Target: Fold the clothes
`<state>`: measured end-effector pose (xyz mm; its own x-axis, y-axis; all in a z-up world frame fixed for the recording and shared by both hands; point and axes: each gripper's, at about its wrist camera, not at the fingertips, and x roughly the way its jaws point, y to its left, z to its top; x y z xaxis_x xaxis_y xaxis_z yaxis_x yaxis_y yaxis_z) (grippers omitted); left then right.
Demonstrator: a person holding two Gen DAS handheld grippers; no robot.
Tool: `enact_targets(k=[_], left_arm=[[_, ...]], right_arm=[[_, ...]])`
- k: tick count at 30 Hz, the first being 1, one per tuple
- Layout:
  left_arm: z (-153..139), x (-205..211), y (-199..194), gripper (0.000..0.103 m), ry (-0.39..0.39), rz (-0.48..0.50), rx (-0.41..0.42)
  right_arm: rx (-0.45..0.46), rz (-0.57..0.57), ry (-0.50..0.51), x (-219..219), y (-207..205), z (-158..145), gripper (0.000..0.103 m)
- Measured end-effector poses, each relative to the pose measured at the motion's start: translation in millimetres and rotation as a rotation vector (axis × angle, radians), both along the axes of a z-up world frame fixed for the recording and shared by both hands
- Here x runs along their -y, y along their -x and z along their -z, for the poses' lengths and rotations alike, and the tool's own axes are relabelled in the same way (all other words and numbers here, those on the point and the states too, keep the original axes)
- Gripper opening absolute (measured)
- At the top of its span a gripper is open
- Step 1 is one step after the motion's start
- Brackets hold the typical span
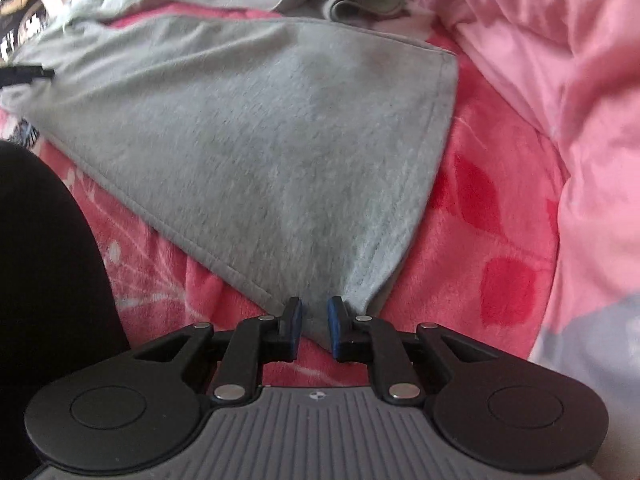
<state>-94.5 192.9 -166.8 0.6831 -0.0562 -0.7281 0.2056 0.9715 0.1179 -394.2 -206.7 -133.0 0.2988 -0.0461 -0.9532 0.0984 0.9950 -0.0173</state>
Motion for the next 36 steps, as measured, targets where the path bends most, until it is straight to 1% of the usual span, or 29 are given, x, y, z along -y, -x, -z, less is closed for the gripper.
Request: enact_targets(k=[1,3,5,6,7,10,13,17,20,21,23,25,28,30,32,33,34,35,36], left_arm=[[-4.9,-1.5,5.1,0.062,0.01,0.001,0.006],[-17.8,-6.8,21.7,0.062,0.042,-0.001,0.046],[-30.8,-15.5,41.8,0.063,0.096,-0.006,0.071],[-33.7,-19.6,49.3,0.063,0.127,-0.014,0.062],[-36.0,-23.3,56.2,0.063,0.158,-0.023,0.052],[-31.7,-33.4,73.9,0.063,0.229,-0.066,0.005],[-23.7,-47.0,78.5,0.063,0.269,-0.159,-0.008],[-10.7,-62.1,63.6,0.062,0.307,-0.256,-0.045],[-5.3,-67.8,58.6,0.062,0.319,-0.274,-0.055],[-3.6,-69.5,57.2,0.062,0.323,-0.278,-0.057],[-0.1,-73.1,54.3,0.062,0.33,-0.288,-0.062],[3.3,-76.7,51.4,0.063,0.338,-0.297,-0.068],[5.4,-77.7,49.5,0.063,0.331,-0.294,-0.065],[4.5,-76.4,50.8,0.063,0.318,-0.277,-0.046],[2.2,-75.1,53.5,0.062,0.3,-0.258,-0.019],[0.2,-74.3,55.9,0.062,0.287,-0.246,0.0],[-3.0,-73.5,58.7,0.062,0.274,-0.233,0.029],[-6.6,-72.8,61.6,0.062,0.261,-0.219,0.059],[-9.9,-71.5,62.5,0.062,0.259,-0.206,0.08]], right_arm=[[0.004,-0.027,0.029,-2.0,-4.3,-9.4,0.015],[0.064,-0.069,0.064,-3.0,-15.3,-32.7,0.017],[0.132,-0.114,0.056,-11.6,-39.1,-53.2,0.017],[0.166,-0.152,0.051,-19.6,-54.1,-61.3,0.017],[0.18,-0.191,0.045,-30.0,-66.8,-63.4,0.017],[0.14,-0.309,0.018,-71.5,-96.1,-45.1,0.017],[0.1,-0.426,-0.009,-113.0,-125.4,-26.8,0.017],[0.045,-0.582,-0.045,-168.4,-164.4,-2.5,0.017],[0.004,-0.699,-0.072,-209.9,-193.7,15.8,0.016],[-0.009,-0.714,-0.08,-215.4,-197.9,18.9,0.016],[-0.048,-0.668,-0.082,-203.0,-192.7,15.5,0.016],[-0.164,-0.601,-0.049,-188.7,-193.5,14.1,0.016],[-0.353,-0.526,-0.039,-165.2,-191.0,19.6,0.016],[-0.431,-0.501,-0.011,-155.4,-185.3,22.6,0.016],[-0.489,-0.485,0.034,-149.7,-179.5,22.9,0.018],[-0.518,-0.476,0.056,-147.2,-176.8,22.6,0.021],[-0.536,-0.473,0.069,-145.4,-174.6,20.5,0.022],[-0.53,-0.477,0.066,-144.7,-174.9,13.8,0.022],[-0.499,-0.476,0.059,-144.3,-179.7,4.3,0.022]])
